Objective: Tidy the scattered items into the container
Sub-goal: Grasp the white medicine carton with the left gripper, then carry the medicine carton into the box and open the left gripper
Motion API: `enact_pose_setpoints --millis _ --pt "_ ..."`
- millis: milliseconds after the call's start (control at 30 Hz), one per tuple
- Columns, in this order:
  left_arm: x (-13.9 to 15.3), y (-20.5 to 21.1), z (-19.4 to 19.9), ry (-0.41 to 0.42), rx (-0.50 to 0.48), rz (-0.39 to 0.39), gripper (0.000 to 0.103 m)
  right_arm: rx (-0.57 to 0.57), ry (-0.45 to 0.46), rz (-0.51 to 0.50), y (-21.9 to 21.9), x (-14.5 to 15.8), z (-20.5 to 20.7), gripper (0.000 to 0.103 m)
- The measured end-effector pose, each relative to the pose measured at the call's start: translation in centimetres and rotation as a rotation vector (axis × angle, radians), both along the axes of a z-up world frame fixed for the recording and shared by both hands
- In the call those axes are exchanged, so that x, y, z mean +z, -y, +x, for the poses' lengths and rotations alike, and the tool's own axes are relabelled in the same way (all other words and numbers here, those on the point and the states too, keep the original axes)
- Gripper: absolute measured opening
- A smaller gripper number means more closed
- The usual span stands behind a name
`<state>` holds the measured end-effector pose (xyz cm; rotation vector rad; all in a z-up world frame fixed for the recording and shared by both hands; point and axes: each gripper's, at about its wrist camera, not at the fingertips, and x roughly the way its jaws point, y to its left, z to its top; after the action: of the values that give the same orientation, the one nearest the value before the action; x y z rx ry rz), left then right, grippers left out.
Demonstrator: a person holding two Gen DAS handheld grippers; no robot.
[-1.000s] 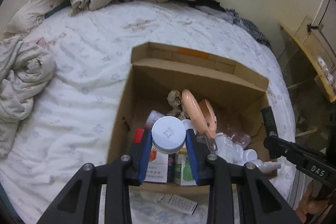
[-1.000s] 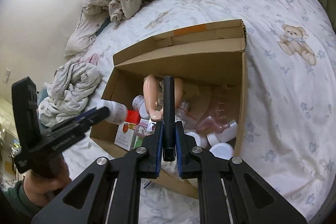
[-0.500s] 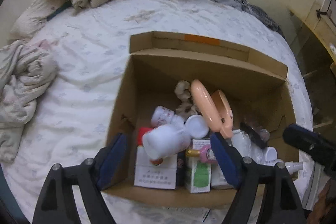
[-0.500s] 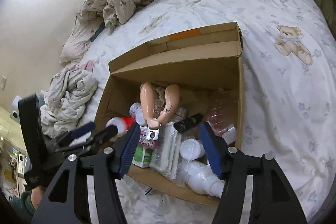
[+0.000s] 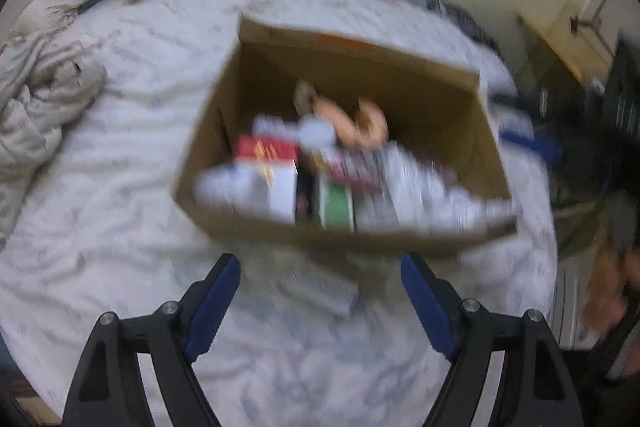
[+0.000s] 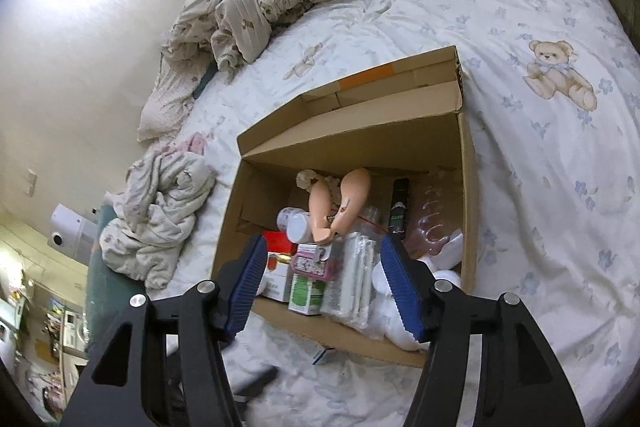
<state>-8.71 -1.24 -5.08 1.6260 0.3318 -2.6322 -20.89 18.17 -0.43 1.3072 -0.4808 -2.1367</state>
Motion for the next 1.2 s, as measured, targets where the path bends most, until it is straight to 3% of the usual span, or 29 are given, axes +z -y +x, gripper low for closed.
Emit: enact_pose_setpoints --millis 167,267,367,433,467,500,800,967,1100,1200 --pt "-4.8 -2.0 -0.4 0.11 0.037 -0.061 0.082 0.001 -0.009 -0.01 -0.7 0.7 0.7 0.064" --pt "-7.7 -2.3 -1.5 0.165 0.081 -0.052 0.082 -0.008 -0.021 -0.013 -1.5 1.2 0.7 0.064" --pt "-9.8 -2.4 -2.5 0.18 0.117 -0.085 0.082 -0.021 -0.022 -0.023 -2.1 1.6 0.5 0.065" --pt "-10.2 -2.4 -2.8 0.145 0.131 -0.096 0.082 -0.02 -0.016 -0.033 -2.2 1.6 0.4 0.065" --pt "-10.2 -2.4 -2.9 0.123 0.129 -0.097 0.08 -0.012 -0.015 -0.036 -2.1 1.7 0.4 0.065" --pt "-10.1 -2.4 -2.9 0.104 0.128 -0.099 0.07 -0.007 -0.017 -0.036 -2.0 1.8 0.5 0.065" --pt "-7.7 -2.0 -1.1 0.046 0.065 -0.112 0.069 0.026 -0.038 -0.033 -1.0 2.4 0.7 0.065" --pt "-4.6 -2.1 0.9 0.0 -0.006 -0.122 0.069 0.021 -0.036 -0.036 -1.1 2.4 0.8 0.065" --pt "-1.2 -2.8 2.0 -0.086 -0.079 -0.184 0.069 0.01 -0.035 -0.039 -1.3 2.3 0.9 0.065" --pt "1.0 -2.6 1.9 -0.127 -0.09 -0.181 0.069 -0.023 -0.042 -0.06 -2.2 2.6 1.1 0.065"
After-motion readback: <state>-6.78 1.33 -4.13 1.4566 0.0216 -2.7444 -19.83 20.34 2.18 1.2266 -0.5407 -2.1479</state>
